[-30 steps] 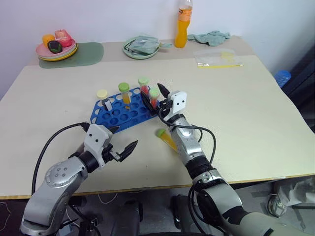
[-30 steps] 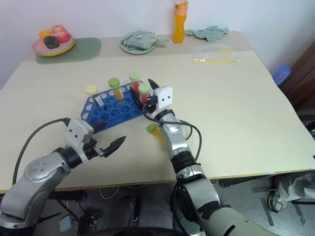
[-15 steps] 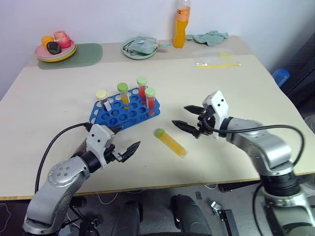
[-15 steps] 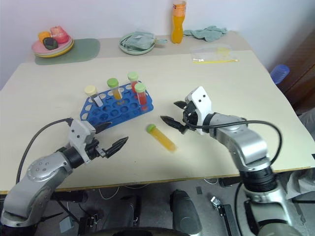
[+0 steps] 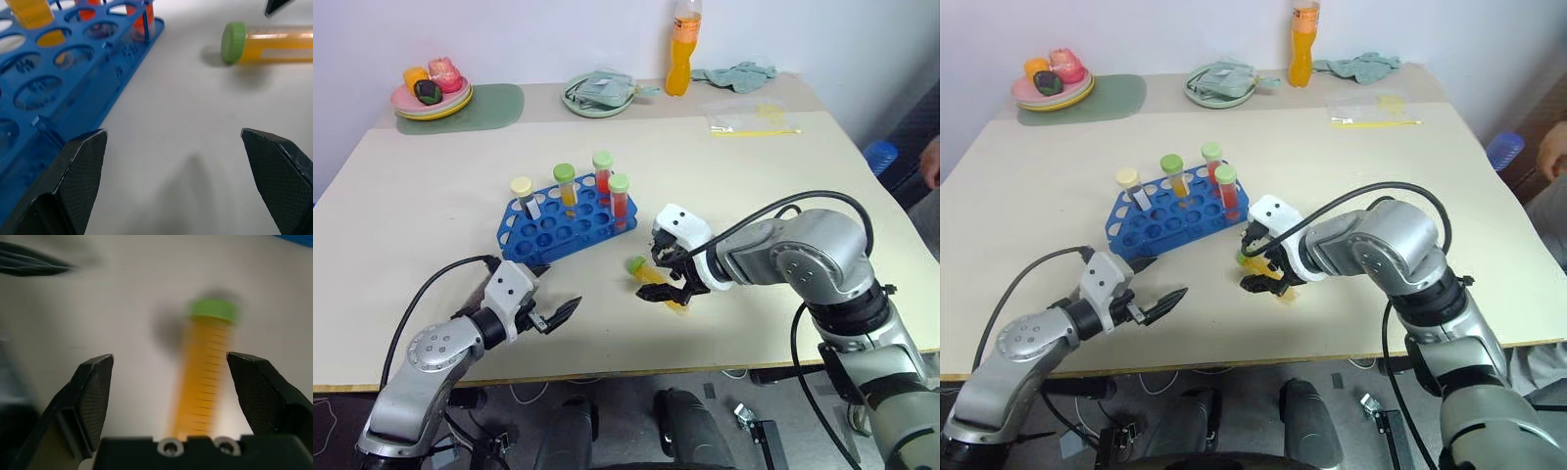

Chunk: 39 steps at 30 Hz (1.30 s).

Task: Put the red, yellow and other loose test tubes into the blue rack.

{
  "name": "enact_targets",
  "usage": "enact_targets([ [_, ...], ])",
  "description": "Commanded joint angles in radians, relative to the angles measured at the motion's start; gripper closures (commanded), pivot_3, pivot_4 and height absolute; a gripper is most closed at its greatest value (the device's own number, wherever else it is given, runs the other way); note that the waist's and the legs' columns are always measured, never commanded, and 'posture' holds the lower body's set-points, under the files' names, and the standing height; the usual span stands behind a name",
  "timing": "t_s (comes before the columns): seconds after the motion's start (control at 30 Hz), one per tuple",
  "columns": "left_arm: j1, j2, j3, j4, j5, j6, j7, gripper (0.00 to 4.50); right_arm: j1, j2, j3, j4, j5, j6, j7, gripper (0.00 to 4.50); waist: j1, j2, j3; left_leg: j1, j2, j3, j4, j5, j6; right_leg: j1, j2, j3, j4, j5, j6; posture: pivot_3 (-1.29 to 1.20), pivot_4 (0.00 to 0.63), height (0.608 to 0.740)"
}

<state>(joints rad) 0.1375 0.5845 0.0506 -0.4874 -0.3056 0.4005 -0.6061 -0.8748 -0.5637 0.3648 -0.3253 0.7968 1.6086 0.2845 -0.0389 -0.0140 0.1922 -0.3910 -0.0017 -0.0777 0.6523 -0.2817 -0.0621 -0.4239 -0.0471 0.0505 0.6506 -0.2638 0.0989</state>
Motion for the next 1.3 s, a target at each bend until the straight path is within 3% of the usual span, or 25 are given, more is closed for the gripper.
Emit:
enact_targets([
  [0.03,0.022,-0.013,-0.001,-0.049,0.008,-0.028,0.011,0.00,-0.035,-0.009,0.021,0.042,0.056,0.006,-0.062,0.43,-0.002,0.000,0.000,0.000,0.000,0.000,0.000,0.000,0.000,0.000,0.000,0.000,0.000,0.000,0.000,0.00,0.150,0.740],
  [0.1,0.030,-0.022,-0.006,-0.055,0.015,-0.029,0.018,0.00,-0.043,-0.009,0.030,0.078,0.099,0.006,-0.102,0.43,-0.003,0.000,0.000,0.000,0.000,0.000,0.000,0.000,0.000,0.000,0.000,0.000,0.000,0.000,0.000,0.00,0.150,0.740],
  [0.2,0.031,-0.032,-0.006,-0.061,0.018,-0.026,0.024,0.00,-0.056,-0.011,0.045,0.118,0.184,0.006,-0.154,1.16,-0.003,0.000,0.000,0.000,0.000,0.000,0.000,0.000,0.000,0.000,0.000,0.000,0.000,0.000,0.000,0.00,0.150,0.740],
  [0.33,0.033,-0.031,-0.002,-0.062,0.020,-0.026,0.022,0.00,-0.062,-0.010,0.052,0.147,0.249,0.006,-0.244,3.16,-0.003,0.000,0.000,0.000,0.000,0.000,0.000,0.000,0.000,0.000,0.000,0.000,0.000,0.000,0.000,0.00,0.150,0.740],
  [0.4,0.034,-0.030,0.003,-0.064,0.018,-0.024,0.022,0.00,-0.068,-0.007,0.031,0.145,0.267,0.006,-0.274,3.76,-0.003,0.000,0.000,0.000,0.000,0.000,0.000,0.000,0.000,0.000,0.000,0.000,0.000,0.000,0.000,0.00,0.150,0.740],
  [0.53,0.040,-0.025,0.015,-0.066,0.016,-0.023,0.021,0.00,-0.077,0.005,-0.028,0.022,0.232,-0.047,-0.226,3.76,-0.003,0.000,0.000,0.000,0.000,0.000,0.000,0.000,0.000,0.000,0.001,0.000,0.000,0.000,0.000,0.00,0.150,0.740],
  [0.73,0.056,-0.028,0.038,-0.073,0.007,-0.018,0.028,0.00,0.085,0.111,-0.113,-0.100,-0.027,-0.731,0.040,3.76,-0.005,-0.001,0.000,0.000,0.001,0.000,-0.001,0.000,0.000,-0.001,0.002,0.000,0.000,0.000,0.000,0.00,0.150,0.740],
  [0.87,0.060,-0.029,0.065,-0.077,-0.006,-0.010,0.034,0.00,0.146,0.299,0.003,0.126,-0.317,-1.183,0.102,3.76,-0.007,-0.001,-0.001,0.000,0.001,0.000,0.000,0.000,0.000,0.000,0.002,0.000,0.000,0.000,0.000,0.00,0.150,0.740],
  [1.0,0.070,-0.029,0.084,-0.091,-0.013,-0.001,0.038,0.00,0.106,0.491,0.008,0.418,-0.441,-1.444,0.132,3.76,-0.011,-0.001,0.000,0.002,0.002,0.001,-0.001,0.000,0.000,-0.001,0.002,0.001,0.003,0.000,-0.001,0.00,0.150,0.740],
  [1.13,0.086,-0.030,0.099,-0.110,-0.018,0.007,0.050,0.00,0.092,0.588,-0.003,0.625,-0.528,-1.576,0.154,3.76,-0.004,-0.001,0.000,0.002,0.002,0.001,-0.001,0.000,0.000,-0.001,0.002,0.001,0.003,0.000,-0.001,0.00,0.150,0.740],
  [1.3,0.107,-0.032,0.118,-0.132,-0.023,0.010,0.057,0.00,0.114,0.629,-0.013,0.712,-0.587,-1.652,0.179,3.76,-0.006,-0.001,0.000,0.001,0.001,0.000,-0.001,0.000,-0.001,-0.001,0.001,0.000,0.002,0.000,-0.001,0.00,0.150,0.740],
])
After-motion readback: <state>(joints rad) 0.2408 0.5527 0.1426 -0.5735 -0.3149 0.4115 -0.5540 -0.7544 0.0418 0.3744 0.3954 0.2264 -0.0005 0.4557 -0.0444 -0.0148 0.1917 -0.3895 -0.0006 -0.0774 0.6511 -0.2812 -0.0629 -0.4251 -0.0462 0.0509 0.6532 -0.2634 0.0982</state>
